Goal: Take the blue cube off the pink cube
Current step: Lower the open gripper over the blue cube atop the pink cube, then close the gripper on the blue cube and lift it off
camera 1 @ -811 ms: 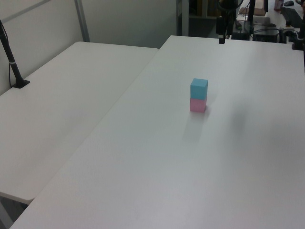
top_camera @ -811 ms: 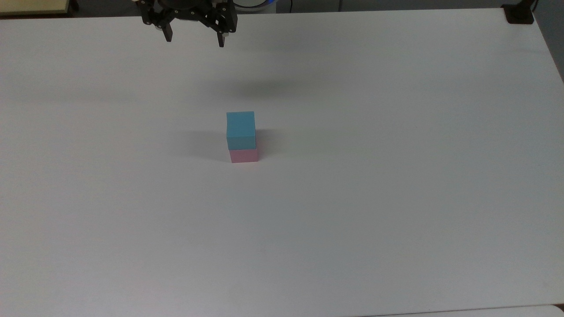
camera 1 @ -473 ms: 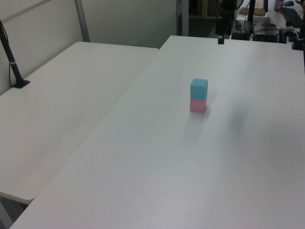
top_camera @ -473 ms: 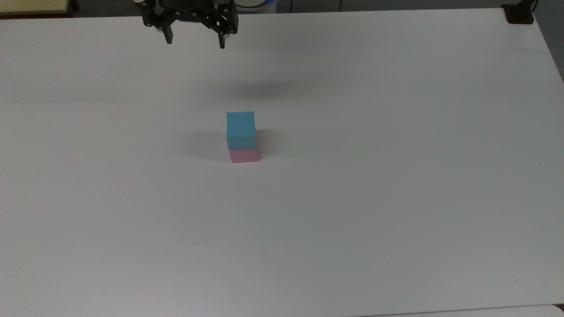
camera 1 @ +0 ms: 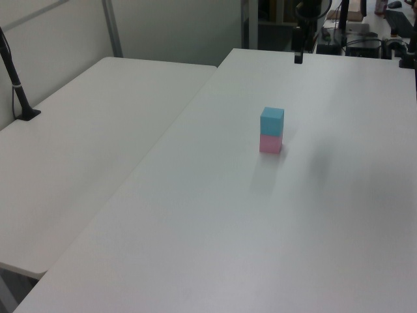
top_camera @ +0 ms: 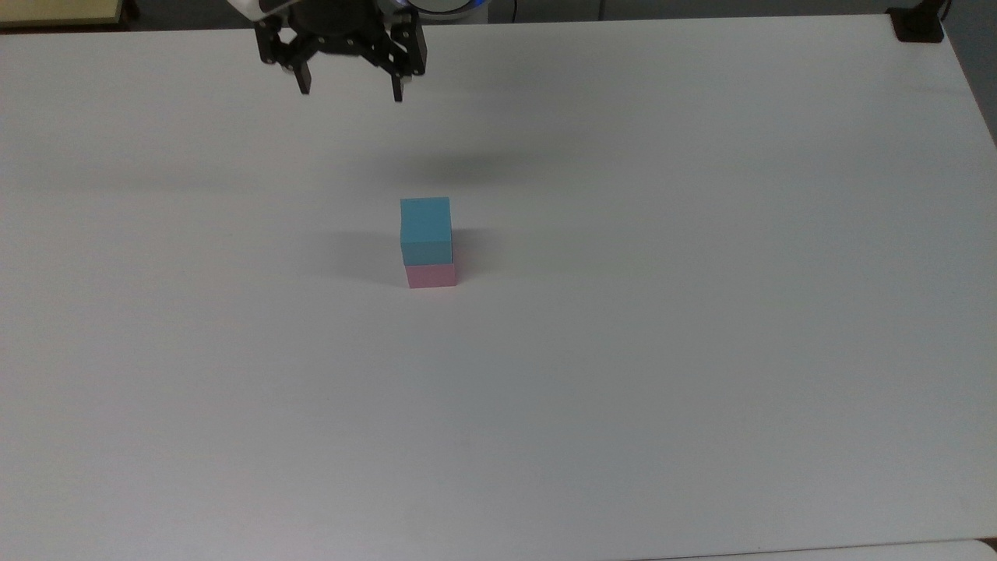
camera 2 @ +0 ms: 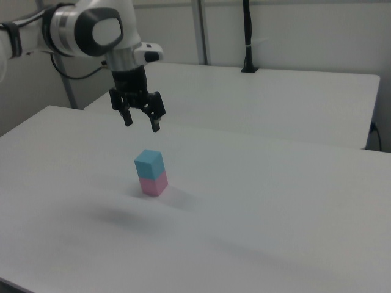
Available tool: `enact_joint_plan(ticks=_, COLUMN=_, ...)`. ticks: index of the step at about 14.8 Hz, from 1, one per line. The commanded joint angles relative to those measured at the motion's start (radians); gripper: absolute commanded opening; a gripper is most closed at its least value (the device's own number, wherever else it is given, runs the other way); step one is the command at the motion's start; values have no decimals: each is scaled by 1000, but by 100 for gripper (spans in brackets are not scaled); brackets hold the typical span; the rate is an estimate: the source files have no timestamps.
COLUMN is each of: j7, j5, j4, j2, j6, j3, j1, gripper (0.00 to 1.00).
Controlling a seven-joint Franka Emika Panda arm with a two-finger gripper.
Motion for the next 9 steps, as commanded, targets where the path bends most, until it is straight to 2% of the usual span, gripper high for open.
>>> enact_joint_plan(ticks=1, j7=-14, j5=-15, j4=-38, j2=72, j6=105, j3=0, j1=45, gripper=100)
enact_joint_plan(ticks=9, j7=-15, j5=-30, j4=-86, j2=200, j6=263, j3=20, j1=72, gripper=100)
